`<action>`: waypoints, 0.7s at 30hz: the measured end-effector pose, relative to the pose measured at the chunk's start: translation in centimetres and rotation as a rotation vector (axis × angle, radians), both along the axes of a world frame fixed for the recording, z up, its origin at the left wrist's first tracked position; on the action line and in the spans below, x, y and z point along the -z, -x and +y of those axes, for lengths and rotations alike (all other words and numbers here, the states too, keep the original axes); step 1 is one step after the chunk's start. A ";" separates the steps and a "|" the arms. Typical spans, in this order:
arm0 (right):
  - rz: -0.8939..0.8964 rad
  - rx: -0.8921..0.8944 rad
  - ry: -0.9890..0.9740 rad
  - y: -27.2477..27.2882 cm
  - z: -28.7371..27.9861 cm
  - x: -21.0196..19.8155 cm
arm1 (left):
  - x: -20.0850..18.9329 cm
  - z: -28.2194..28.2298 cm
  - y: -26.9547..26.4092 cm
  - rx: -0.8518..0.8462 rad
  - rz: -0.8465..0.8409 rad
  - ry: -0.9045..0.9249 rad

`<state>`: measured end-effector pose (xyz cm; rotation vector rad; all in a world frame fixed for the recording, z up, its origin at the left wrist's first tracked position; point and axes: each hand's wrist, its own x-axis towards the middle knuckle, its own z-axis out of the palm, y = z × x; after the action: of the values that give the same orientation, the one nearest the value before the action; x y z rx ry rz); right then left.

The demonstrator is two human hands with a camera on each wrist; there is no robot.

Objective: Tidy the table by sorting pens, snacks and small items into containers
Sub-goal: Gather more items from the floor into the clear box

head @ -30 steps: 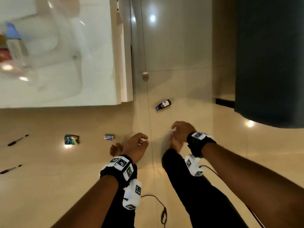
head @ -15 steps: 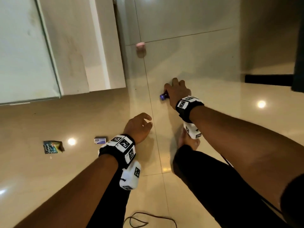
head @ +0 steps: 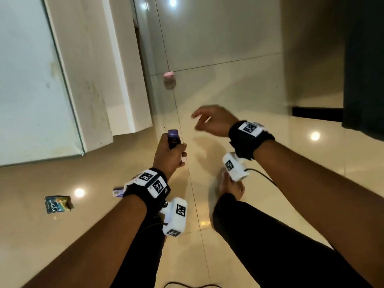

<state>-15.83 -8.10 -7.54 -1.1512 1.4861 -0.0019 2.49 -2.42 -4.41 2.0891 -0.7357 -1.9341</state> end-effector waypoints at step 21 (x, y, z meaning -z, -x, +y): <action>0.259 -0.079 0.037 -4.8 4.8 3.7 | -1.7 1.3 -6.3 0.545 -0.186 0.129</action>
<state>-11.05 -3.34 -11.24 -1.2758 1.6721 0.1806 8.79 -1.15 -2.75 2.1634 -1.5620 -1.8670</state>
